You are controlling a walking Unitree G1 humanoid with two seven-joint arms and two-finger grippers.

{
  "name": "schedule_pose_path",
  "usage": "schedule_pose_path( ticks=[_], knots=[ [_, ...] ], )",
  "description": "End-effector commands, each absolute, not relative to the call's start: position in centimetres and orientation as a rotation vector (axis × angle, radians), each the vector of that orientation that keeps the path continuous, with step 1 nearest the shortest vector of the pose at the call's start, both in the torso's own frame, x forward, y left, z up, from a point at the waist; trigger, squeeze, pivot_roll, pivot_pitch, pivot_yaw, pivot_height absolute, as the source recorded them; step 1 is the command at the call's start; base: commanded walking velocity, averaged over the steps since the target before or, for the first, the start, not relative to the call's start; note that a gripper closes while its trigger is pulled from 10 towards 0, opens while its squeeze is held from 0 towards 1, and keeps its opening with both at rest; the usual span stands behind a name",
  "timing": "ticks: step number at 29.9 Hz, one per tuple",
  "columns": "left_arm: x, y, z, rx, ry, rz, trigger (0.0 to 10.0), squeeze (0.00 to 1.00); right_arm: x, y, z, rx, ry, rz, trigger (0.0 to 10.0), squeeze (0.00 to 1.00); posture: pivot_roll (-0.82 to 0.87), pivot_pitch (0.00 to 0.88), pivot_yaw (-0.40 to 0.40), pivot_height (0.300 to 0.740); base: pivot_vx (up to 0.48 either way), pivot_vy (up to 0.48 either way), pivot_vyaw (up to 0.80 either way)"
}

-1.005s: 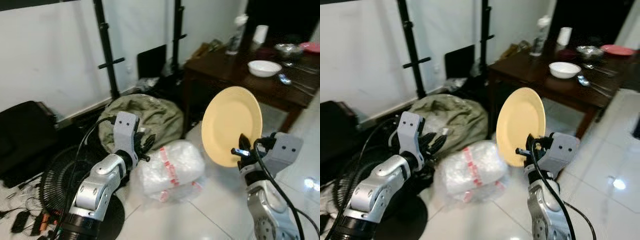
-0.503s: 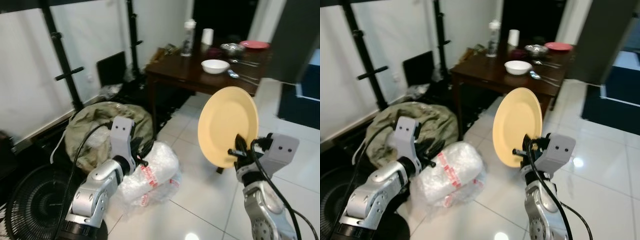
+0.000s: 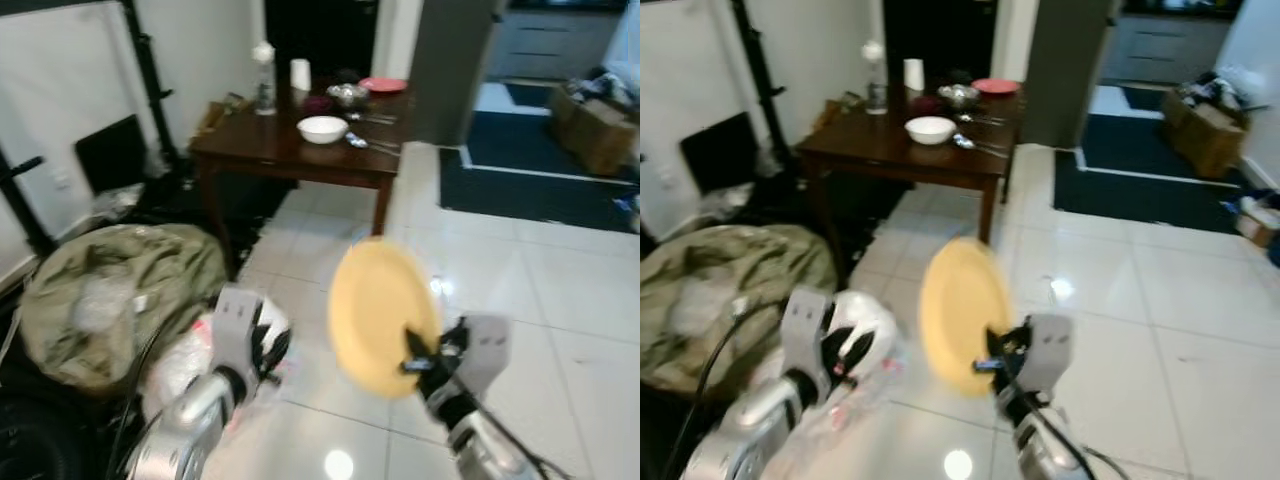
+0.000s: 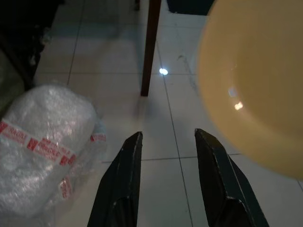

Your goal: Setting the table

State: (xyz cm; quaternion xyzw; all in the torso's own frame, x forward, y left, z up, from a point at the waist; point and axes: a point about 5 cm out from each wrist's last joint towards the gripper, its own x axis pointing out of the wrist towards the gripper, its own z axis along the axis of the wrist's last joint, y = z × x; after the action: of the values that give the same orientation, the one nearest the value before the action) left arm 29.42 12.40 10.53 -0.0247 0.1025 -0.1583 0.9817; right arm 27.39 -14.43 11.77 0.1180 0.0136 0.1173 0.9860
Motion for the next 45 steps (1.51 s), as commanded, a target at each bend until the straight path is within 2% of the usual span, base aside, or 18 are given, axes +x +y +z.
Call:
schedule_pose_path(
  ticks=[1,10,18,27,45],
  knots=[
    [28.9,13.8,9.3,-0.03,0.227,-0.239,10.0,0.0,27.5,-13.6,11.7,0.239,0.032,0.287,10.0,0.0,0.01,0.031,0.027,0.74,0.0,0.0,-0.8],
    [27.1,16.3,6.2,-0.013,0.316,-0.106,10.0,0.0,26.8,-11.8,8.5,0.221,0.147,0.388,10.0,0.0,0.06,0.06,-0.019,0.74,0.0,0.0,-0.8],
    [26.6,16.1,6.1,0.02,0.275,-0.122,10.0,0.0,26.8,-11.9,6.6,0.194,0.182,0.378,10.0,0.0,0.06,0.063,-0.011,0.74,0.0,0.0,-0.8],
    [26.5,16.6,4.2,0.09,0.323,-0.116,10.0,0.0,25.5,-12.6,4.0,0.165,0.25,0.372,10.0,0.0,0.05,0.058,0.012,0.74,0.0,0.0,-0.8],
    [27.3,15.5,4.2,0.097,0.292,-0.209,10.0,0.0,25.4,-13.6,3.6,0.17,0.223,0.301,10.0,0.0,0.01,0.053,0.046,0.74,0.0,0.0,-0.71]
  ],
)
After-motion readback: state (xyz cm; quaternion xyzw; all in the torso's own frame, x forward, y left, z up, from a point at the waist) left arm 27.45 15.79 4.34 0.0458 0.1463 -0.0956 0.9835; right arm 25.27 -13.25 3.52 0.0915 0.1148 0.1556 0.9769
